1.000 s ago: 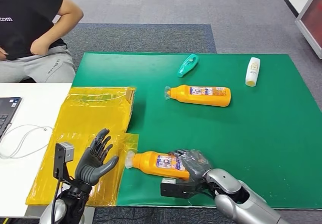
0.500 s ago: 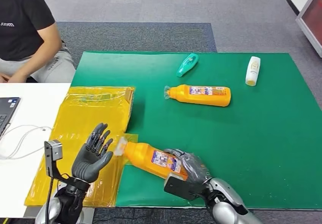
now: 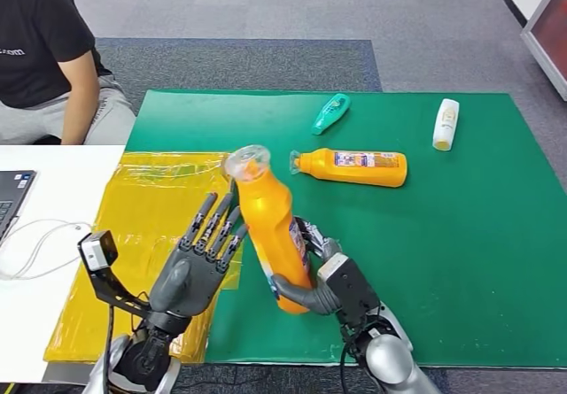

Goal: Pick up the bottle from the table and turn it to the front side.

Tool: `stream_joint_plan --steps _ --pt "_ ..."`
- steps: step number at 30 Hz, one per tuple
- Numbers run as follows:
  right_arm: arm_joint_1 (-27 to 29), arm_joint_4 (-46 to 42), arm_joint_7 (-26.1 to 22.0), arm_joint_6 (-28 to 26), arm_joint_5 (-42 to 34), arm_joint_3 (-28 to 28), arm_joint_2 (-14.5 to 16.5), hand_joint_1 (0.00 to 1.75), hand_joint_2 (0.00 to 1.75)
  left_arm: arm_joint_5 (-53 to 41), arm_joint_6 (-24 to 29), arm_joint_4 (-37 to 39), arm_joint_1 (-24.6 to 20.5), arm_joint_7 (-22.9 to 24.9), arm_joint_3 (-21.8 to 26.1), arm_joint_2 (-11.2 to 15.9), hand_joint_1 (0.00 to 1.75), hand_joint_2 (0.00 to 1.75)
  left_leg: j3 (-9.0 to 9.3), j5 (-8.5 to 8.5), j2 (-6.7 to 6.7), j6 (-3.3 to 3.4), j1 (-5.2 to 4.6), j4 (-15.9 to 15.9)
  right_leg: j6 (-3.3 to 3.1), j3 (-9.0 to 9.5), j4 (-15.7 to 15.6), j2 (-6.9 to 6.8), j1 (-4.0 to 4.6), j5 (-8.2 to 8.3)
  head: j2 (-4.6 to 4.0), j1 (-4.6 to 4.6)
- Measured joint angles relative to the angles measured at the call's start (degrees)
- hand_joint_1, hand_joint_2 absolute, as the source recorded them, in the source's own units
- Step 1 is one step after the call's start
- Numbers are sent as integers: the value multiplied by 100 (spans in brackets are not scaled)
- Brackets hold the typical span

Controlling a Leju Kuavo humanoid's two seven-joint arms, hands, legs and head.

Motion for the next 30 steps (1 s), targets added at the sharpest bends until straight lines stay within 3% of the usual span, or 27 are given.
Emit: stream_joint_plan --steps 8,18,30 --pt "-78 2 -9 -313 952 -32 18 175 175 -765 388 276 -524 36 -455 21 0 175 -1 3 0 -4 1 0 -2 -4 0 1 1 1 0 -1" --pt "327 -353 -132 -589 1396 185 -134 175 175 -3277 1870 459 -903 -629 -601 112 0 175 -12 2 0 -4 1 0 -3 -12 0 0 1 -2 0 1" --pt "605 -614 -193 -491 1322 157 -250 175 175 -3999 1934 95 -905 -826 -641 414 0 175 -14 5 0 -6 2 0 -5 -16 1 1 2 0 0 -1"
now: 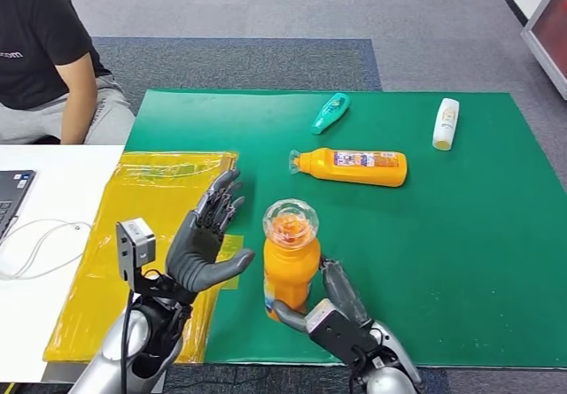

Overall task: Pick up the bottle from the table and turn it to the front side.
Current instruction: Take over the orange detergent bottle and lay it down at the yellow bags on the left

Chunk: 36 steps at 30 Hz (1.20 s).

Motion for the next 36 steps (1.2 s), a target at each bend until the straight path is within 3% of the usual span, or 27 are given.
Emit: stream_joint_plan --steps 5,9,16,24,36 --pt "-26 -36 20 79 -124 0 -1 175 175 96 -213 0 -10 56 -110 20 0 175 -1 1 0 0 -1 0 1 1 0 0 0 1 0 1" --pt "-102 -34 40 176 -246 2 1 175 175 966 -681 6 2 378 -148 25 0 175 -3 0 0 0 -1 0 1 0 0 0 -1 1 0 1" --pt "-395 -6 155 326 -245 68 3 175 175 1182 -878 135 -71 600 -264 16 0 175 -3 1 0 0 -1 0 1 -2 0 0 -1 2 0 0" --pt "-554 38 175 388 -256 187 4 175 175 1120 -917 272 -361 768 -442 9 0 175 -4 1 0 0 -1 0 2 -1 0 0 -1 2 0 1" --pt "-705 133 189 496 -314 368 -2 175 175 269 -804 522 -865 837 -663 138 0 175 -5 2 0 0 -1 0 2 -2 0 0 -1 3 0 0"
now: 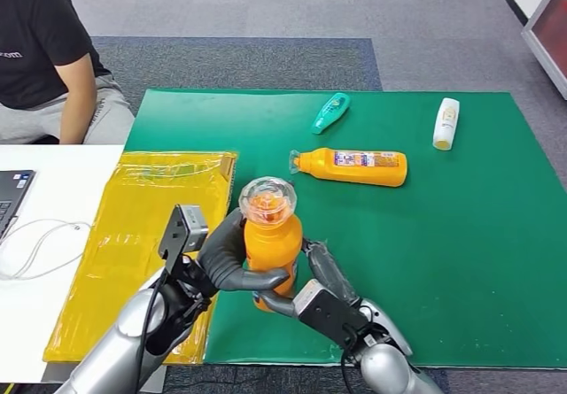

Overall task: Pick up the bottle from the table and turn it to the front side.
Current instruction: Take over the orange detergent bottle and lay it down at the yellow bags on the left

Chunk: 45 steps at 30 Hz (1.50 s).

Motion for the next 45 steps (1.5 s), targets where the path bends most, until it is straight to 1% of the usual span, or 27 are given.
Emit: stream_joint_plan --steps 5,6,8,9,10,12,25,26,27,28,30,31,33,40,45 --pt "-18 38 5 19 -38 21 -14 175 175 167 -99 61 -28 118 -6 8 1 175 -1 0 0 0 0 0 0 0 0 0 0 0 0 0" --pt "-19 43 5 24 -45 22 -15 175 175 204 -114 74 -30 133 -6 10 9 175 -1 0 0 0 0 0 0 -1 0 0 0 0 0 0" --pt "-19 47 7 31 -55 23 -21 175 175 240 -121 94 -35 154 -6 15 82 175 -1 -1 0 0 0 0 0 -1 0 0 0 0 0 -1" --pt "-19 50 7 33 -57 24 -25 175 175 249 -121 103 -38 160 -6 18 125 175 -1 -1 0 0 0 0 0 -1 0 0 0 0 0 0" --pt "-19 52 7 35 -59 25 -29 175 175 261 -121 111 -41 163 -6 20 161 175 -2 0 0 0 0 0 0 -1 0 0 0 0 0 0" --pt "-18 55 7 37 -66 25 -40 175 175 285 -120 123 -45 164 -5 27 175 175 -1 0 0 0 0 0 0 -1 0 0 0 0 0 1" --pt "-5 55 5 37 -92 92 -64 175 175 359 -94 138 -57 138 -1 38 175 175 -2 0 0 0 0 0 0 -1 0 0 0 0 0 0" --pt "0 55 3 29 -97 95 -65 171 175 361 -90 138 -57 126 -2 38 175 175 -1 0 0 0 0 0 0 -1 0 0 0 0 0 1" --pt "6 55 -3 17 -102 95 -66 157 175 362 -84 138 -57 112 -2 39 175 175 -2 0 0 0 0 0 0 -1 0 0 0 0 0 1" --pt "12 55 -10 4 -107 95 -66 134 175 364 -74 138 -55 98 -3 39 175 175 -2 0 0 0 0 0 0 -1 0 0 0 0 0 0" --pt "21 55 -25 -21 -114 95 -68 82 175 366 -40 138 -53 74 -4 42 175 175 -1 0 0 0 0 0 0 -1 0 0 0 0 0 -1" --pt "27 55 -28 -31 -116 95 -69 62 175 362 -19 137 -52 68 -4 44 175 175 -1 0 0 0 0 0 0 -1 0 0 0 0 0 -1" --pt "44 55 -30 -58 -126 94 -74 39 175 346 13 136 -51 70 -7 51 175 175 -1 0 0 0 0 0 0 -1 0 0 0 0 0 0" --pt "133 55 -48 -138 -176 81 -84 17 175 213 101 76 -51 207 -46 138 175 175 -1 0 0 0 0 0 0 -1 0 0 0 0 0 -1" --pt "174 55 -57 -150 -202 82 -84 17 175 107 102 21 -66 324 -50 251 175 175 -1 0 0 0 0 0 0 -1 0 0 0 0 0 1"
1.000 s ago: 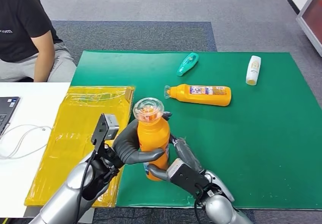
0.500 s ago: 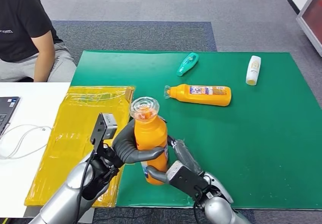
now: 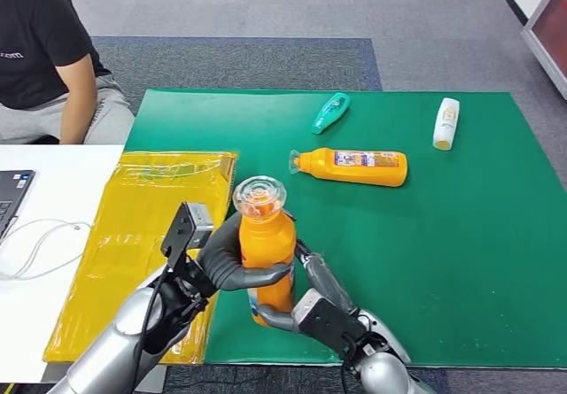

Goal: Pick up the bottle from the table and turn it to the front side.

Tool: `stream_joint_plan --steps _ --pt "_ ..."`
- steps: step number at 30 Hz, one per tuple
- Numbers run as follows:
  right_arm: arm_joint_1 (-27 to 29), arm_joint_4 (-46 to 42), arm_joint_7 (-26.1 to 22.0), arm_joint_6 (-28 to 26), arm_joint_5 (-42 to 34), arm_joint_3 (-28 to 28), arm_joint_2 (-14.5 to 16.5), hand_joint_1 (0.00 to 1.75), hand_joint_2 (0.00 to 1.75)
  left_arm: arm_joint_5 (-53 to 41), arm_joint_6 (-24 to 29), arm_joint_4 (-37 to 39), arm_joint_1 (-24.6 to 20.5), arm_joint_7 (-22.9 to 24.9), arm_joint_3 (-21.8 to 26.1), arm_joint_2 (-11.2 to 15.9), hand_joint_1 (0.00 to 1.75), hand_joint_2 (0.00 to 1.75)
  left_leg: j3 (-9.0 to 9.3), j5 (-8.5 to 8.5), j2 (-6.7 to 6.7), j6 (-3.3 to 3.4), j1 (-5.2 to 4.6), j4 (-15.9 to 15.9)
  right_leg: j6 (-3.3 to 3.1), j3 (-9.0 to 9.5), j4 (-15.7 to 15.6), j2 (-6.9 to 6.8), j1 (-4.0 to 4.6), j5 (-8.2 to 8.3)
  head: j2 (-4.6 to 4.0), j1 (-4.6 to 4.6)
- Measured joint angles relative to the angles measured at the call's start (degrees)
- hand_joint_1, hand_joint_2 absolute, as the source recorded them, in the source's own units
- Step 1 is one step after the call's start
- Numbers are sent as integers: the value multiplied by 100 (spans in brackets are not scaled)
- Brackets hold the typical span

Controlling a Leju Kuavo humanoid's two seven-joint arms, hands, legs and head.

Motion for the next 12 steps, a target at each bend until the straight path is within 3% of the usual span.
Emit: stream_joint_plan --steps 12 --pt "91 -22 -46 -45 -34 -9 -28 10 175 -277 -16 -43 -162 232 74 360 175 175 0 2 0 -2 0 0 -2 -1 1 0 0 2 0 0"
